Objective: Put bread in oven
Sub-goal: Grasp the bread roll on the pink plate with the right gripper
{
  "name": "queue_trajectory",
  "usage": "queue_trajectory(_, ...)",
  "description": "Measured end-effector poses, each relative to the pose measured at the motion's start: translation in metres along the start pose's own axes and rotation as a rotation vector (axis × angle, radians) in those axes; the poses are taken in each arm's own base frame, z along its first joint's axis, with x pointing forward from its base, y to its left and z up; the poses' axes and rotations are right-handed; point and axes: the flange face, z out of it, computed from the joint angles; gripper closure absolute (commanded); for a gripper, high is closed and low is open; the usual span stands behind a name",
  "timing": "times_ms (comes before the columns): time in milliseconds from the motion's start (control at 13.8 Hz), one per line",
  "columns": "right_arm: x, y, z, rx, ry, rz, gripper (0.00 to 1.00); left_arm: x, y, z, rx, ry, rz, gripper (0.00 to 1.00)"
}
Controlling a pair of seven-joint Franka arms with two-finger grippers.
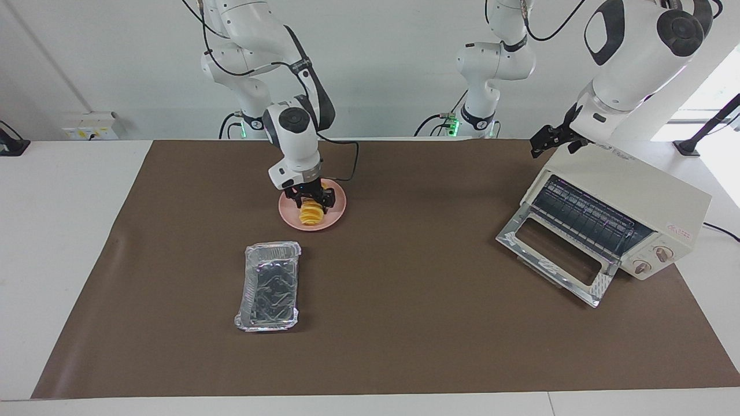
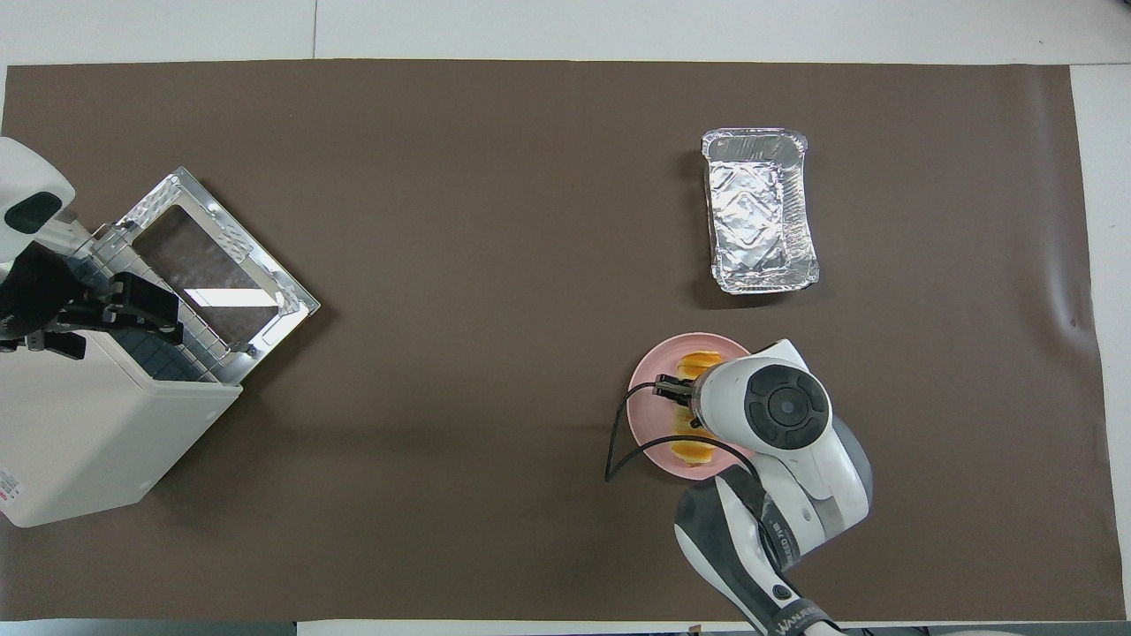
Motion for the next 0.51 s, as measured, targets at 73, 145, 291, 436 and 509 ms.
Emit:
queue_trajectory(73,0.002,-0.002,-0.003,0.002,0.002,0.000,1.00,0.000,0.000,0.000,0.000,0.000,0.000,0.00)
queue_trajectory(145,0.003,-0.003,-0.006,-0.001,-0.001,0.000,1.00,0.000,0.000,0.000,0.000,0.000,0.000,0.00)
queue_trajectory(291,0.009,-0.008,-0.016,-0.016,-0.016,0.001,1.00,0.000,0.000,0.000,0.000,0.000,0.000,0.00)
queue_trajectory(436,0.020,-0.016,-0.036,-0.027,-0.027,0.004,1.00,0.000,0.000,0.000,0.000,0.000,0.000,0.00)
queue_trajectory(509,0.029,-0.021,-0.052,-0.032,-0.031,0.008,1.00,0.000,0.000,0.000,0.000,0.000,0.000,0.00)
